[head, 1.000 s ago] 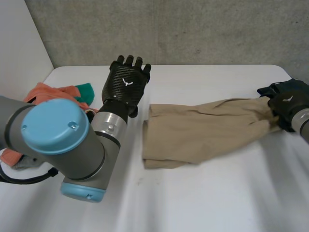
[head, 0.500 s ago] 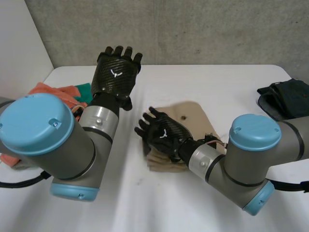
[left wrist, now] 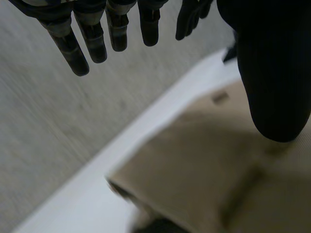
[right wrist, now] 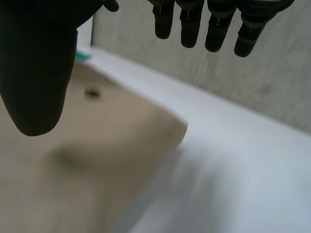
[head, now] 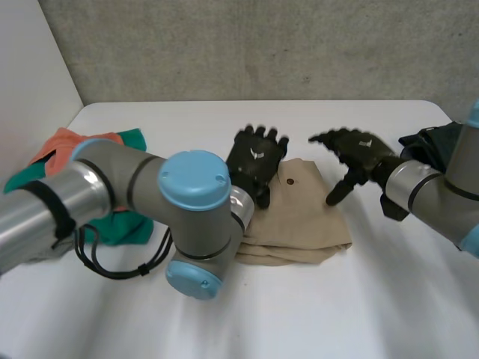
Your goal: Fold the laundry.
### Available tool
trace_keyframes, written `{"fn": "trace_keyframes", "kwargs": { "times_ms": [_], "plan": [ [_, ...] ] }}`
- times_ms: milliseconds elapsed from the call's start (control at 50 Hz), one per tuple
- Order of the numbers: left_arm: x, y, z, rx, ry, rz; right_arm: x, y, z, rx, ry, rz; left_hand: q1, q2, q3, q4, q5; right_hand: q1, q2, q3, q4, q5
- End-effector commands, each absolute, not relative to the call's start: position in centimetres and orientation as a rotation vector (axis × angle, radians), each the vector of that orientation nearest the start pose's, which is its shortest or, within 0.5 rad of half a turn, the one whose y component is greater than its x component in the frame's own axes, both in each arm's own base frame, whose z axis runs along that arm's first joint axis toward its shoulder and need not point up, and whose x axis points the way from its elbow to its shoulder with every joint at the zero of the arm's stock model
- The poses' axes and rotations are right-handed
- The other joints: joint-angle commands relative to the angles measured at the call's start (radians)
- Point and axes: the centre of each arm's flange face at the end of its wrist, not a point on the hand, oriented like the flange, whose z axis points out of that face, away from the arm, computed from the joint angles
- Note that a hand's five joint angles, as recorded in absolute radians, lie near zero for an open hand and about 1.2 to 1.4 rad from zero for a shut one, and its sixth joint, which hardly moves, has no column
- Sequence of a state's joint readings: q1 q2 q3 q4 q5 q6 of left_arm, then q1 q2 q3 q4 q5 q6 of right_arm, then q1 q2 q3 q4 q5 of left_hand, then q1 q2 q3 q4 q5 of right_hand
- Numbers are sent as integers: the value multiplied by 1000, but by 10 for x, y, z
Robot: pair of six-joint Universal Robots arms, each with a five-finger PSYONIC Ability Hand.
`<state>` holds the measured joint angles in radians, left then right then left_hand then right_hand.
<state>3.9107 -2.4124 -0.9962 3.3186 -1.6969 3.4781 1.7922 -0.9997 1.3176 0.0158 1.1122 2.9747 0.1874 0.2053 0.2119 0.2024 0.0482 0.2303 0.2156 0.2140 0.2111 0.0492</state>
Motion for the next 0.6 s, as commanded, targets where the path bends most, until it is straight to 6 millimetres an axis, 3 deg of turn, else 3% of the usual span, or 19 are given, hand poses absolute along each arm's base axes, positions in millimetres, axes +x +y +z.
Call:
{"fn": "trace_keyframes", "kwargs": {
  "times_ms": [20, 140, 180, 240, 260, 300, 380, 480, 560, 600],
  "plan": [
    [-400, -255, 136, 1180, 2286, -1996, 256, -342, 140, -934, 2199, -1434, 47, 29, 22, 32, 11, -56, -41, -39, -37, -49],
    [-380, -251, 121, 1227, 2388, -1752, 255, -347, 123, -1033, 2232, -1426, 58, 41, 34, 43, 23, -56, -41, -39, -37, -49],
    [-379, -248, 120, 1245, 2400, -1723, 255, -347, 127, -1055, 2231, -1446, 58, 41, 34, 43, 23, -56, -41, -39, -37, -49],
    [-382, -245, 130, 1272, 2398, -1755, 254, -347, 150, -1114, 2200, -1539, 53, 35, 28, 38, 17, -56, -41, -39, -37, -49],
    [-384, -243, 136, 1280, 2394, -1781, 254, -346, 158, -1130, 2190, -1572, 50, 32, 25, 35, 14, -56, -41, -39, -37, -49],
    [-386, -242, 168, 1287, 2363, -1892, 249, -343, 180, -1162, 2175, -1664, 38, 20, 13, 23, 3, -56, -41, -39, -37, -49],
    [-386, -234, 217, 1318, 2304, -2078, 242, -335, 195, -1143, 2203, -1743, 26, 8, 2, 11, -9, -56, -41, -39, -37, -49],
    [-387, -224, 261, 1355, 2273, -2293, 238, -318, 191, -1148, 2185, -1825, 29, 11, 5, 14, -6, -56, -41, -39, -37, -49],
    [-384, -219, 284, 1444, 2306, -2410, 238, -288, 181, -1196, 2139, -1815, 38, 20, 13, 23, 3, -56, -41, -39, -37, -49],
    [-380, -218, 293, 1524, 2341, -2451, 248, -264, 170, -1271, 2058, -1775, 47, 29, 22, 32, 11, -56, -41, -39, -37, -49]
  ]
}}
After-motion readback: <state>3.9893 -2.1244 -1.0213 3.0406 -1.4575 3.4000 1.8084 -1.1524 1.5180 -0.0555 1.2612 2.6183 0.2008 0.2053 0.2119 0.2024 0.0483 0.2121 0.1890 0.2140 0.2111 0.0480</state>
